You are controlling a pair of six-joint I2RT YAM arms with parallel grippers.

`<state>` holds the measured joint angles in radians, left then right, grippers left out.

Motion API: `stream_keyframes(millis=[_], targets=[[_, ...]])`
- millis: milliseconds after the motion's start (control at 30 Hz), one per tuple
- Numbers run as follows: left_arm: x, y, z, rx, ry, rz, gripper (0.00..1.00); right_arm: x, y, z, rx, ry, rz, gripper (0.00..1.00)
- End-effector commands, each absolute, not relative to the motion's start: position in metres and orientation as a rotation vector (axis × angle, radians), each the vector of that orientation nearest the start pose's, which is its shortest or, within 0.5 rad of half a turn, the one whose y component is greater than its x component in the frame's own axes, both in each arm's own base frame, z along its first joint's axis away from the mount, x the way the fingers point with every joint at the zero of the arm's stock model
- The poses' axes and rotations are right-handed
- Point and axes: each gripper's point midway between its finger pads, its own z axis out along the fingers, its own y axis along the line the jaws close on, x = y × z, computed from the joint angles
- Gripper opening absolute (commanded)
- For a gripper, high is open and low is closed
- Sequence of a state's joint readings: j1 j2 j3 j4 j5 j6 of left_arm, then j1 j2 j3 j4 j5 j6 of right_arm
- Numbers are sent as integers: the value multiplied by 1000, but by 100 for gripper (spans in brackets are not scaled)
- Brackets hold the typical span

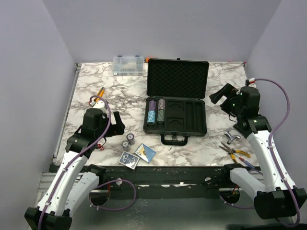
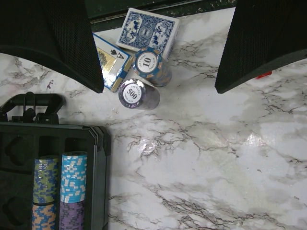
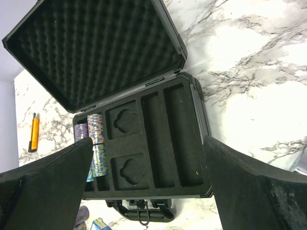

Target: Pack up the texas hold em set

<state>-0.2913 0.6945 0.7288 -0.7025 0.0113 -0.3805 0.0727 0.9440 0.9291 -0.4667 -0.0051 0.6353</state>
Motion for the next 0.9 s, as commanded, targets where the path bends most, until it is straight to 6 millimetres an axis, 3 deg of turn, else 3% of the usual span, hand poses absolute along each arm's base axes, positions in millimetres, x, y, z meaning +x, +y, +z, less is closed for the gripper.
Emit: stream_keyframes(millis=[0, 267, 467, 867], targets=[[220, -86, 177, -83, 2228, -385, 98, 308, 51, 230, 581, 2036, 453, 100], [220, -87, 173, -85, 2247, -386, 98, 307, 39, 206, 673, 2103, 361, 100], [219, -90, 171, -77, 2262, -389, 98, 308, 41, 199, 676, 2128, 365, 100], [211, -121, 171, 73, 2279, -536, 94, 316, 53, 226, 470, 2050, 427, 100]])
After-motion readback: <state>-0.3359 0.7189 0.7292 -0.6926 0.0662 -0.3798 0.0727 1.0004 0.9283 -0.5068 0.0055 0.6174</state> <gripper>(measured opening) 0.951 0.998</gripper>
